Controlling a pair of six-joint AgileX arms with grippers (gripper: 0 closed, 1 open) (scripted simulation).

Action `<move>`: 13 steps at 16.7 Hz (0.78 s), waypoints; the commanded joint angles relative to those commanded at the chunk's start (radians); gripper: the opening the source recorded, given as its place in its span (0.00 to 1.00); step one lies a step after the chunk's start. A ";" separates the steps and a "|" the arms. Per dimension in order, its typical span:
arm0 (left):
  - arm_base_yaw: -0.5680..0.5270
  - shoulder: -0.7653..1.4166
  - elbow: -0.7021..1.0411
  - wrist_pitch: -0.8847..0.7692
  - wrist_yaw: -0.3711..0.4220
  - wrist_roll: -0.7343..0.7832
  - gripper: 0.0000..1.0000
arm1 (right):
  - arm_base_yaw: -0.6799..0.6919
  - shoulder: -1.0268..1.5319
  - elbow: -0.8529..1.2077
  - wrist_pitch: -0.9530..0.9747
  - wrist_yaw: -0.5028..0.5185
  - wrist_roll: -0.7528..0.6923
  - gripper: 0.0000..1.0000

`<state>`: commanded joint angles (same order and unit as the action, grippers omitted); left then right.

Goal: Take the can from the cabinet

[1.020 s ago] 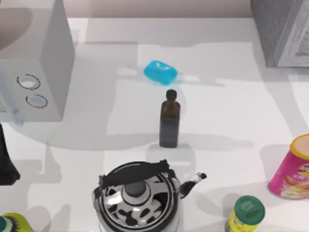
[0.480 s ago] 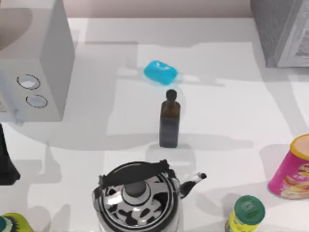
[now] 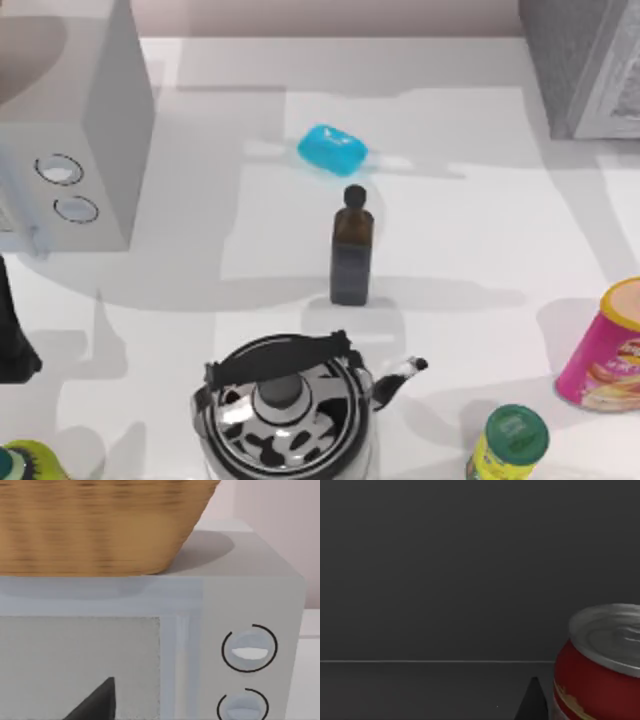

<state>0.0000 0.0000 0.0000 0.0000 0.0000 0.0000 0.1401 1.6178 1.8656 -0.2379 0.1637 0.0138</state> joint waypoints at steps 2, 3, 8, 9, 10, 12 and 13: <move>0.000 0.000 0.000 0.000 0.000 0.000 1.00 | 0.007 -0.016 -0.002 -0.016 0.008 0.000 0.00; 0.000 0.000 0.000 0.000 0.000 0.000 1.00 | 0.018 -0.040 -0.004 -0.040 0.019 -0.001 0.00; 0.000 0.000 0.000 0.000 0.000 0.000 1.00 | 0.112 -0.276 -0.014 -0.259 0.107 -0.002 0.00; 0.000 0.000 0.000 0.000 0.000 0.000 1.00 | 0.132 -0.326 -0.017 -0.308 0.126 -0.002 0.00; 0.000 0.000 0.000 0.000 0.000 0.000 1.00 | 0.150 -0.367 -0.018 -0.349 0.144 -0.002 0.00; 0.000 0.000 0.000 0.000 0.000 0.000 1.00 | 0.174 -0.416 -0.020 -0.397 0.168 -0.003 0.00; 0.000 0.000 0.000 0.000 0.000 0.000 1.00 | 0.179 -0.425 -0.021 -0.406 0.172 -0.003 0.00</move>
<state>0.0000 0.0000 0.0000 0.0000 0.0000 0.0000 0.3192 1.1931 1.8448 -0.6439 0.3361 0.0111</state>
